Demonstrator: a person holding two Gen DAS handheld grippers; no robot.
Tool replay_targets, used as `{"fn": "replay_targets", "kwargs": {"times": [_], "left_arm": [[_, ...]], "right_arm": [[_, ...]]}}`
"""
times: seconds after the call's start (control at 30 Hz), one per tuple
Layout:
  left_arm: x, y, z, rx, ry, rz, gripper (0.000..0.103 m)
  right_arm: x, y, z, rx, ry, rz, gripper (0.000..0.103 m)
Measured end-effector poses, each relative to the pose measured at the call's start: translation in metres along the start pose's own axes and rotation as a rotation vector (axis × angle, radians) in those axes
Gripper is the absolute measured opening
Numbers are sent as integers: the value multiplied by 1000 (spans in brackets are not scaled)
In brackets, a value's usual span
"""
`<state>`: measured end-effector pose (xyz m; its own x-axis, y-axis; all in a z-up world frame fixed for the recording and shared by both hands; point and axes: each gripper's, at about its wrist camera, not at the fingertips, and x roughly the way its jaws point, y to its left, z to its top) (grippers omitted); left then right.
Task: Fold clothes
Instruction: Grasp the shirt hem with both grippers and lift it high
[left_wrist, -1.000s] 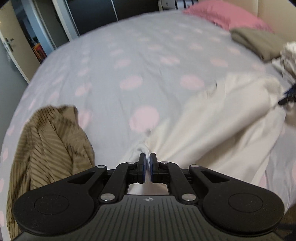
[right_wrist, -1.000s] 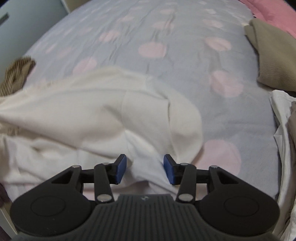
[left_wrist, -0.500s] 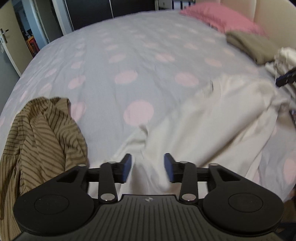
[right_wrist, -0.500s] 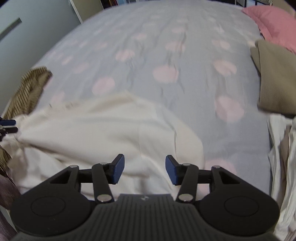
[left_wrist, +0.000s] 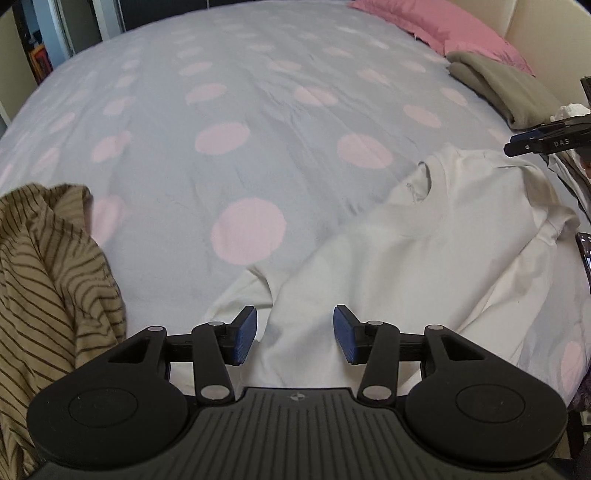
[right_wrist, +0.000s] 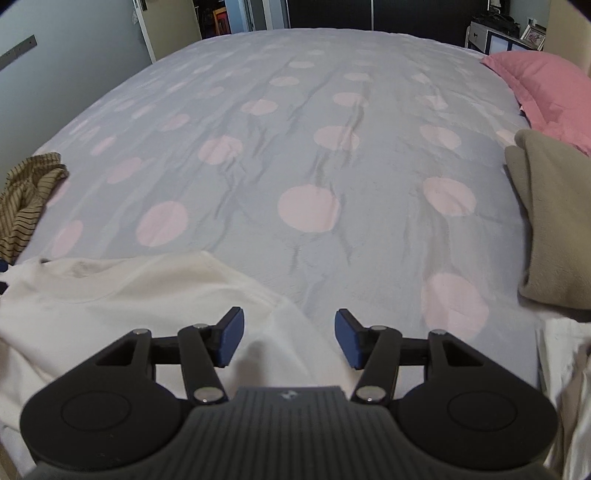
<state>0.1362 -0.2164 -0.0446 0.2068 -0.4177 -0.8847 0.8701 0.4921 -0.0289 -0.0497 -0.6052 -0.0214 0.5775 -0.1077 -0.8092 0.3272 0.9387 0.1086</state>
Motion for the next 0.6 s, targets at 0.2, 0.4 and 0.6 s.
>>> {"fn": "replay_targets", "kwargs": {"times": [0.2, 0.4, 0.6], "left_arm": [[0, 6, -4, -43, 24, -42, 38], [-10, -5, -5, 1, 19, -42, 9], [-44, -14, 0, -4, -127, 31, 1]], "right_arm": [[26, -5, -1, 21, 71, 37, 52], [20, 2, -6, 38, 92, 77, 3], [-32, 13, 2, 24, -74, -10, 2]]}}
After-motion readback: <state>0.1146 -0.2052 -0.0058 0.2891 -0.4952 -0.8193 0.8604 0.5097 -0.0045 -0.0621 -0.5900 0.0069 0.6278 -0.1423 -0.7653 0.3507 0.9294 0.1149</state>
